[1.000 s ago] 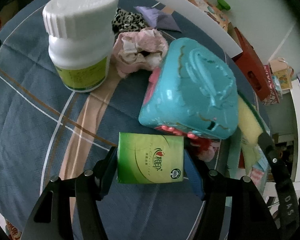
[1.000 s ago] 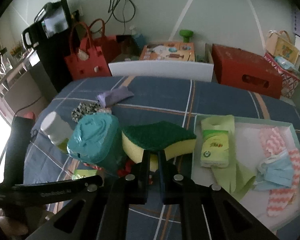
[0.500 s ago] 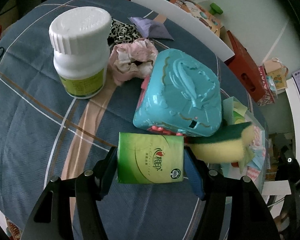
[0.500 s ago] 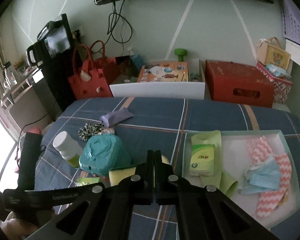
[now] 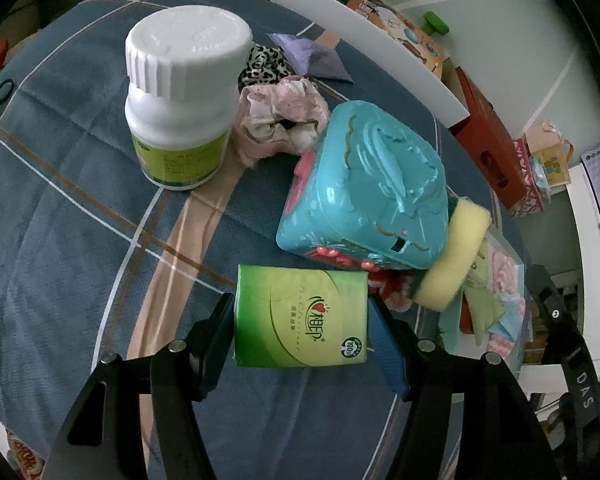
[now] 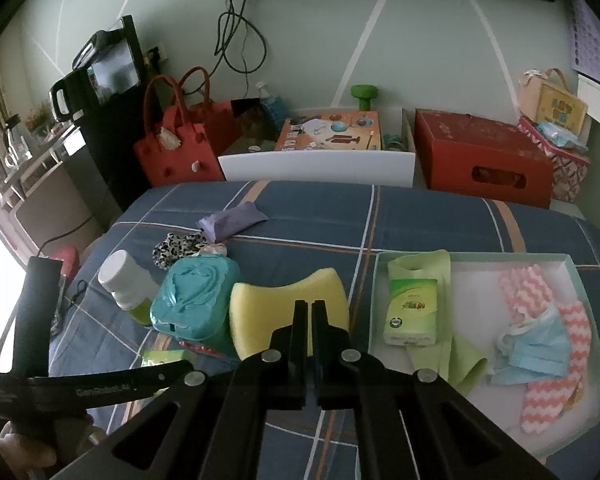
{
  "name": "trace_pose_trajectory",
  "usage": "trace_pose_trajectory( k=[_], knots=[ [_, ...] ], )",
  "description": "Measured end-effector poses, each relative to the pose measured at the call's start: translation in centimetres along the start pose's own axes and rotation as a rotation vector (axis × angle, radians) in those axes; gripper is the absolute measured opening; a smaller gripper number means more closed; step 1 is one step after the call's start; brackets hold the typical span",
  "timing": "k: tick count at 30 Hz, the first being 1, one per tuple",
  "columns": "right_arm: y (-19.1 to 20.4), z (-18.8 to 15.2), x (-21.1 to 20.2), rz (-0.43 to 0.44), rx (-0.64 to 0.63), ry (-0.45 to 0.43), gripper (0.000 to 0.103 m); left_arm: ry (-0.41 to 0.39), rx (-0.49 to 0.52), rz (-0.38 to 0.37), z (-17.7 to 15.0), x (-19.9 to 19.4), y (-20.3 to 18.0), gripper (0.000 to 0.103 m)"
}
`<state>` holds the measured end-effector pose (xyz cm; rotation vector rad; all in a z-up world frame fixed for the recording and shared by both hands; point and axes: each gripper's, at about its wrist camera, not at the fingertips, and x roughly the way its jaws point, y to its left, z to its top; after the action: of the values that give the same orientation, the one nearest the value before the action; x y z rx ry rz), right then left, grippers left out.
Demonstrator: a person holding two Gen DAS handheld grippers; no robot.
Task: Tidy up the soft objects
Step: 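Grasp the yellow-green sponge with the right gripper while the left gripper holds the tissue pack, then carry the tissue pack and sponge over the white tray and lower them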
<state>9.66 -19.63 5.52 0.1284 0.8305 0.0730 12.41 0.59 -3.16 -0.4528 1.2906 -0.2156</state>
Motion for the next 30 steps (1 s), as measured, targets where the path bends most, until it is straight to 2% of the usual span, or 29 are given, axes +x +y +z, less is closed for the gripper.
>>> trace_pose_trajectory(
  k=[1,5,12,13,15,17,21,26,28,30],
  knots=[
    [0.2,-0.1,0.2,0.004,-0.006,0.004,0.005,0.002,-0.003,-0.003,0.0,0.0,0.1,0.066],
    [1.8,-0.4,1.4,0.004,-0.060,0.035,0.033,0.006,-0.018,-0.019,0.1,-0.2,0.8,0.066],
    [3.4,-1.2,3.9,-0.040,-0.142,0.105,0.039,0.010,-0.049,-0.047,0.3,-0.5,1.9,0.066],
    [3.5,-1.3,3.9,-0.041,-0.150,0.109,0.041,0.011,-0.051,-0.051,0.3,-0.6,2.0,0.066],
    [4.0,-1.6,3.9,-0.044,-0.174,0.108,0.055,0.015,-0.053,-0.061,0.2,-0.6,2.1,0.066],
    [4.6,-1.7,4.0,-0.051,-0.201,0.110,0.055,0.016,-0.054,-0.068,0.2,-0.7,2.1,0.066],
    [5.3,-1.9,5.1,-0.132,-0.263,0.123,0.055,0.018,-0.062,-0.070,0.4,-0.7,2.3,0.066],
    [4.8,-1.7,6.0,-0.156,-0.254,0.141,0.054,0.022,-0.078,-0.068,0.4,-0.6,2.6,0.066],
    [4.6,-1.7,6.3,-0.150,-0.243,0.150,0.046,0.020,-0.076,-0.065,0.4,-0.6,2.5,0.066],
    [4.5,-1.6,6.4,-0.143,-0.235,0.155,0.043,0.021,-0.077,-0.065,0.3,-0.6,2.3,0.066]
  ],
)
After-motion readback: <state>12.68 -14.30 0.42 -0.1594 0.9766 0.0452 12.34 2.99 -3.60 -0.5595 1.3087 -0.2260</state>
